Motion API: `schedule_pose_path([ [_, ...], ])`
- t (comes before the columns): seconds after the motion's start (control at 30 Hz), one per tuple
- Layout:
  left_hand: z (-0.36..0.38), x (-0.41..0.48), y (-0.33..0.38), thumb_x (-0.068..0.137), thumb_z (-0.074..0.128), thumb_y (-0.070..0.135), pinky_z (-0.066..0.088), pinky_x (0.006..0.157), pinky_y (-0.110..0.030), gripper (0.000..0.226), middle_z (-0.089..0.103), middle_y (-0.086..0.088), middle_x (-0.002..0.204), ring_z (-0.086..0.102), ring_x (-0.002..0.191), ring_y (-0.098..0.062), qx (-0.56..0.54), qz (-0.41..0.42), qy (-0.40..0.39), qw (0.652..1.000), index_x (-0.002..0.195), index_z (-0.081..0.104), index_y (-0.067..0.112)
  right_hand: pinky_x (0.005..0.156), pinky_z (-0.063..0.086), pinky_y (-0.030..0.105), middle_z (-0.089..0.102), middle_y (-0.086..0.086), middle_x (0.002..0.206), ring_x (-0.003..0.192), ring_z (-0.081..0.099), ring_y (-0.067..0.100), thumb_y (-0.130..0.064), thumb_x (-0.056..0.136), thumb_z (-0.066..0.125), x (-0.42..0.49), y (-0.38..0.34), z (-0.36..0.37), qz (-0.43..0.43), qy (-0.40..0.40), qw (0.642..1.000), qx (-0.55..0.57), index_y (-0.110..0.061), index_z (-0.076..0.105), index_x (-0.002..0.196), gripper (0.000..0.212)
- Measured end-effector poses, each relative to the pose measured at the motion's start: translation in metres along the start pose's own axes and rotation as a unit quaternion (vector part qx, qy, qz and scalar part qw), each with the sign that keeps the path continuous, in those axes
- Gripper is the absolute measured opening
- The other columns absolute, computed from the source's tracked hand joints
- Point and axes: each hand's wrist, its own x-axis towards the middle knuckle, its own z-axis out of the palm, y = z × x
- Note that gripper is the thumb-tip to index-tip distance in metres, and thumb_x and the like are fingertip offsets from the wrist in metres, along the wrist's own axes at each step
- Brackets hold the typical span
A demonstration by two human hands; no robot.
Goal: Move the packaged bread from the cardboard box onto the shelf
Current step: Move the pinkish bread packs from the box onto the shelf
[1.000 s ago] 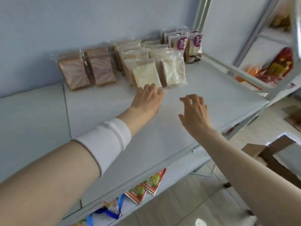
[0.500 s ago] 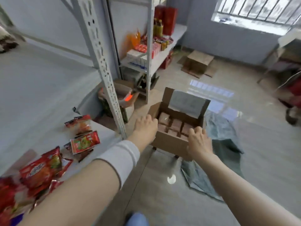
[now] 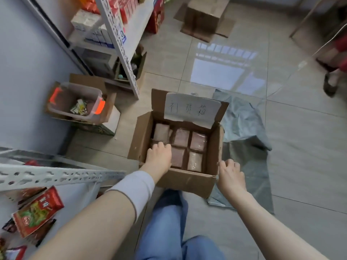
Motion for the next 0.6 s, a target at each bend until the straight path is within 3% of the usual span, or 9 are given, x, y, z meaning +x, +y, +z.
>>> schedule_pose_path([
  [0.1, 0.010, 0.049, -0.012, 0.086, 0.060, 0.029, 0.040, 0.095, -0.040, 0.046, 0.045, -0.016, 0.128, 0.045, 0.118, -0.032, -0.028, -0.033, -0.038, 0.998, 0.123, 0.041, 0.009, 0.091, 0.042, 0.039, 0.040, 0.010, 0.128, 0.118, 0.037, 0.029, -0.004, 0.090, 0.044, 0.043, -0.018, 0.013, -0.009, -0.035, 0.999, 0.031, -0.013, 0.041, 0.125, 0.037],
  [0.2, 0.035, 0.113, -0.026, 0.087, 0.059, 0.032, 0.040, 0.094, -0.040, 0.047, 0.045, -0.015, 0.126, 0.044, 0.118, -0.031, -0.049, -0.062, -0.055, 0.995, 0.123, 0.040, 0.010, 0.089, 0.043, 0.036, 0.039, 0.007, 0.128, 0.119, 0.038, 0.027, -0.017, 0.090, 0.049, 0.092, -0.045, 0.050, -0.034, -0.073, 0.996, 0.049, -0.015, 0.039, 0.127, 0.038],
  [0.33, 0.086, 0.215, -0.051, 0.087, 0.058, 0.031, 0.041, 0.092, -0.043, 0.056, 0.042, -0.018, 0.128, 0.043, 0.119, -0.035, -0.125, -0.126, -0.007, 0.984, 0.131, 0.033, 0.007, 0.098, 0.042, 0.034, 0.041, 0.008, 0.131, 0.123, 0.039, 0.026, -0.031, 0.087, 0.058, 0.165, -0.092, 0.129, -0.073, -0.141, 0.977, 0.139, -0.012, 0.039, 0.130, 0.050],
  [0.47, 0.137, 0.295, -0.072, 0.090, 0.054, 0.032, 0.041, 0.094, -0.042, 0.061, 0.038, -0.020, 0.133, 0.043, 0.121, -0.035, -0.197, -0.194, 0.050, 0.960, 0.136, 0.024, 0.006, 0.098, 0.042, 0.032, 0.048, 0.008, 0.130, 0.119, 0.048, 0.024, -0.044, 0.083, 0.062, 0.222, -0.137, 0.201, -0.040, -0.207, 0.938, 0.275, -0.013, 0.043, 0.130, 0.059],
  [0.6, 0.169, 0.324, -0.071, 0.089, 0.055, 0.024, 0.037, 0.098, -0.043, 0.066, 0.036, -0.019, 0.135, 0.038, 0.125, -0.036, -0.234, -0.200, 0.122, 0.944, 0.141, 0.018, 0.009, 0.096, 0.046, 0.036, 0.053, 0.013, 0.127, 0.117, 0.051, 0.028, -0.046, 0.079, 0.066, 0.252, -0.169, 0.238, -0.005, -0.251, 0.905, 0.343, -0.006, 0.042, 0.129, 0.068],
])
